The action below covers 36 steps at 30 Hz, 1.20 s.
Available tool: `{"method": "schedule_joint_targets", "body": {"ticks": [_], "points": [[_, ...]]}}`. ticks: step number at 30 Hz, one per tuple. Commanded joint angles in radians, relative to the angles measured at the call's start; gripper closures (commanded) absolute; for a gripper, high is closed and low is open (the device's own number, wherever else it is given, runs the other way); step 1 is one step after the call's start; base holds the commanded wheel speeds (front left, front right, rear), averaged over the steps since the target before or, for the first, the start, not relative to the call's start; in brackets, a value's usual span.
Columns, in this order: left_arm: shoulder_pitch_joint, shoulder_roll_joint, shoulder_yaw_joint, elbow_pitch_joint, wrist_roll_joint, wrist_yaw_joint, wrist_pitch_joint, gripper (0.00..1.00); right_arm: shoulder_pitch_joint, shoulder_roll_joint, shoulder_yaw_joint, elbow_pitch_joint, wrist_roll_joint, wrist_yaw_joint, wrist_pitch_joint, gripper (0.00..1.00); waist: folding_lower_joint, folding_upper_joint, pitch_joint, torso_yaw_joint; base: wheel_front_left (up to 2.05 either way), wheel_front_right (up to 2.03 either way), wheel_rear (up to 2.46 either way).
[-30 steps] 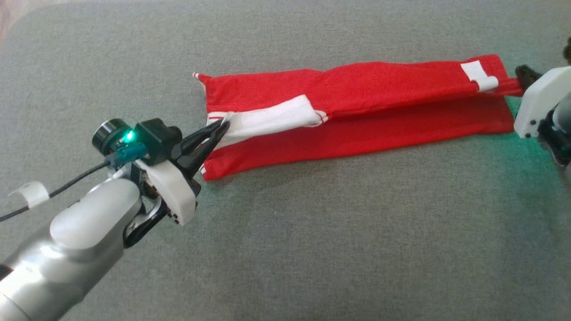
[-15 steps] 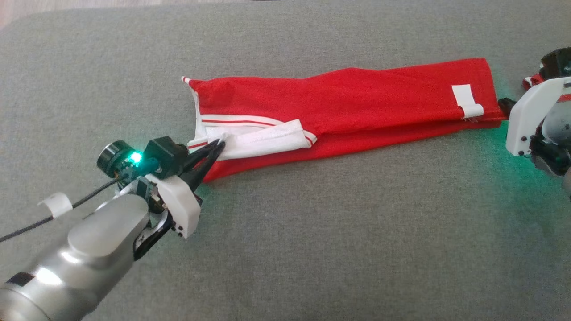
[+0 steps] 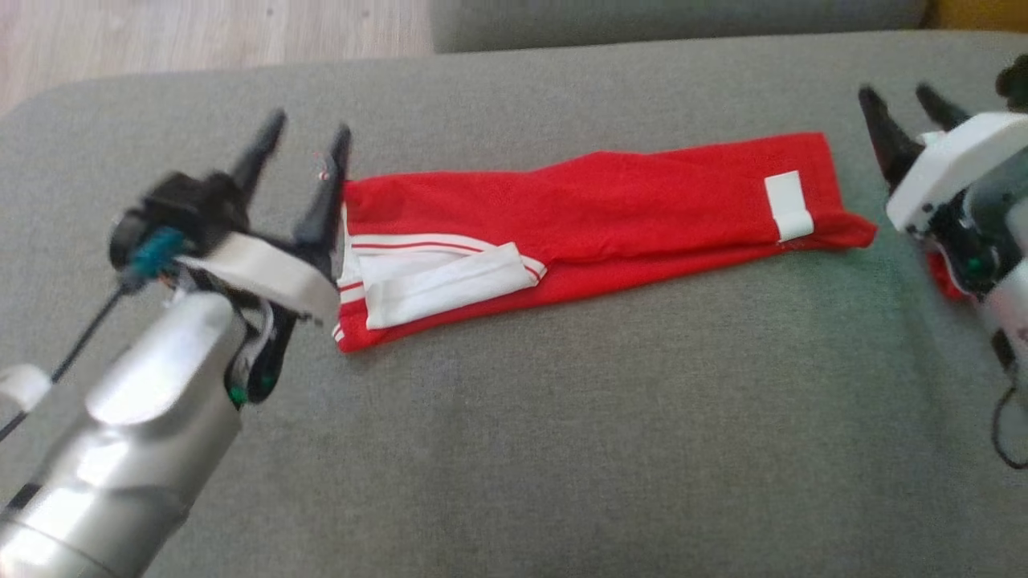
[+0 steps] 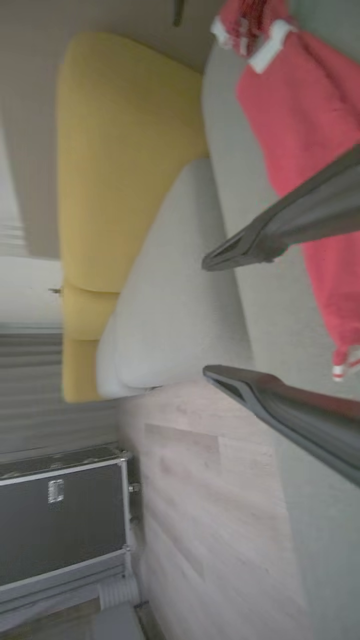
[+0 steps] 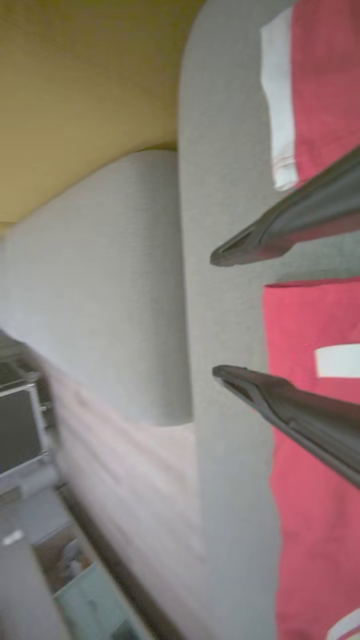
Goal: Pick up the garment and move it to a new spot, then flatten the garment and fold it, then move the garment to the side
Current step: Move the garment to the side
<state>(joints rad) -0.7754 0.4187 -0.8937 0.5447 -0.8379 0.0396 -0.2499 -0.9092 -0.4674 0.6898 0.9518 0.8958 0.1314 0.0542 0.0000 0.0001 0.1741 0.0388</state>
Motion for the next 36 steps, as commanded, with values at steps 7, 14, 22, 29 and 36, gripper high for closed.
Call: {"method": "schedule_joint_targets", "body": {"ticks": [7,14,22,29,36], "points": [[0.168,-0.032,0.377,-0.268,0.178,0.057,-0.012,0.00,0.028,0.079,-0.066,-0.057,-0.024,-0.001,-0.291,0.00,0.0000,-0.0001,-0.062,-0.027,0.00,0.00,0.00],[0.374,-0.146,0.583,-0.372,0.319,0.021,-0.012,0.00,0.196,0.194,-0.324,-0.238,-0.249,-0.001,-0.315,0.00,0.0000,-0.0001,-0.093,-0.049,0.00,0.00,0.00],[0.572,-0.305,0.764,-0.354,0.437,-0.069,-0.012,0.00,0.527,0.390,-0.556,-0.447,-0.555,-0.001,-0.316,0.00,0.0000,-0.0001,-0.104,-0.062,0.00,0.00,0.00],[0.586,-0.352,0.837,-0.343,0.500,-0.127,-0.012,0.00,0.585,0.416,-0.605,-0.488,-0.603,-0.001,-0.316,0.00,0.0000,-0.0001,-0.079,-0.053,0.00,0.00,0.00],[0.553,-0.364,0.850,-0.334,0.525,-0.151,-0.012,0.00,0.523,0.417,-0.629,-0.406,-0.631,-0.001,-0.316,0.00,0.0000,-0.0001,-0.031,-0.033,0.00,0.00,0.00]]}}
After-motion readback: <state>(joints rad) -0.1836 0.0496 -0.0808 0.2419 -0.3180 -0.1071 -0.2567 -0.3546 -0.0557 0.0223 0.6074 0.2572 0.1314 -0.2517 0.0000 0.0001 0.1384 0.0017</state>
